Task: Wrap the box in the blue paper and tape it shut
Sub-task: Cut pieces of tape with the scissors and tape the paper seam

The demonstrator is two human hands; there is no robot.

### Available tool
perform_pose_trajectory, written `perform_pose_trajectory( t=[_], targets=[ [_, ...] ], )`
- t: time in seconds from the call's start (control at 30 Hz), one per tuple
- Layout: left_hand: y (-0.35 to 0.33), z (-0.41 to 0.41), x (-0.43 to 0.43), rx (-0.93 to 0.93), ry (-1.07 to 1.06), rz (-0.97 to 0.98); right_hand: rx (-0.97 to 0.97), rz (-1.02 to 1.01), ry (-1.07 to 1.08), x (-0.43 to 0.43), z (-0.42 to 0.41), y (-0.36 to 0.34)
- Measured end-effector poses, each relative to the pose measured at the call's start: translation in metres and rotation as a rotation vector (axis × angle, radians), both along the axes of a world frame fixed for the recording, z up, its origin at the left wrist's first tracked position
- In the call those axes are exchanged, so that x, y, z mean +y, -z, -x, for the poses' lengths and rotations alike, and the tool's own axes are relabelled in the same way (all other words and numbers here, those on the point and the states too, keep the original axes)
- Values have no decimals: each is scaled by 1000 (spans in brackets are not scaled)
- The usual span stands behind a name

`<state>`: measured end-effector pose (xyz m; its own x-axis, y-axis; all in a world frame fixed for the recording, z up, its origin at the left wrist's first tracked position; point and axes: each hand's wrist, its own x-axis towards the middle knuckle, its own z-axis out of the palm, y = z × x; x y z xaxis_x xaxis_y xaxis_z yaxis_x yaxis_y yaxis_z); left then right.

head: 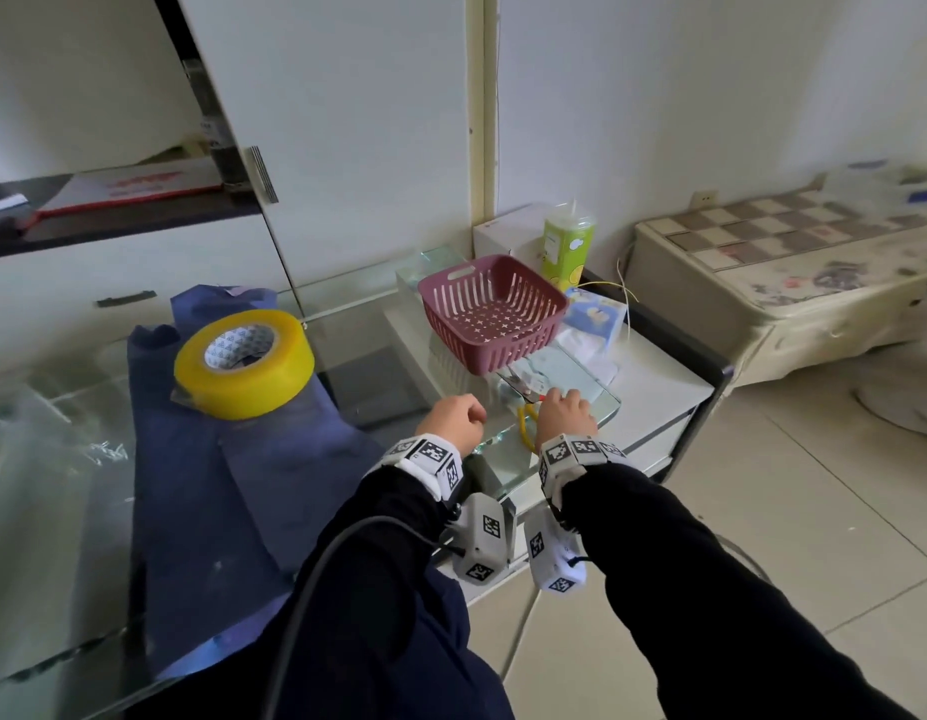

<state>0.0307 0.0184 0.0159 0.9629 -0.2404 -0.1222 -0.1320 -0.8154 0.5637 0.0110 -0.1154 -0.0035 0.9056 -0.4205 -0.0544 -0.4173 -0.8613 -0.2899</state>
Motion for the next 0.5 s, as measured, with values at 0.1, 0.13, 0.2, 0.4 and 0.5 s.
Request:
perform_pose_trajectory(
  t=[0.1, 0.13, 0.2, 0.4, 0.5],
  targets=[
    [10, -2, -3, 27, 27, -45, 35, -54, 65, -2, -1, -1],
    [13, -4, -4, 30, 27, -43, 50, -76, 76, -5, -3, 0],
    [14, -6, -6, 58, 8, -2, 87, -139, 45, -9, -3, -2],
    [20, -4, -14, 420, -17, 373, 28, -302, -147, -7, -1, -8],
    [16, -4, -11, 478, -83, 552, -39, -368, -171, -5, -1, -10]
  ],
)
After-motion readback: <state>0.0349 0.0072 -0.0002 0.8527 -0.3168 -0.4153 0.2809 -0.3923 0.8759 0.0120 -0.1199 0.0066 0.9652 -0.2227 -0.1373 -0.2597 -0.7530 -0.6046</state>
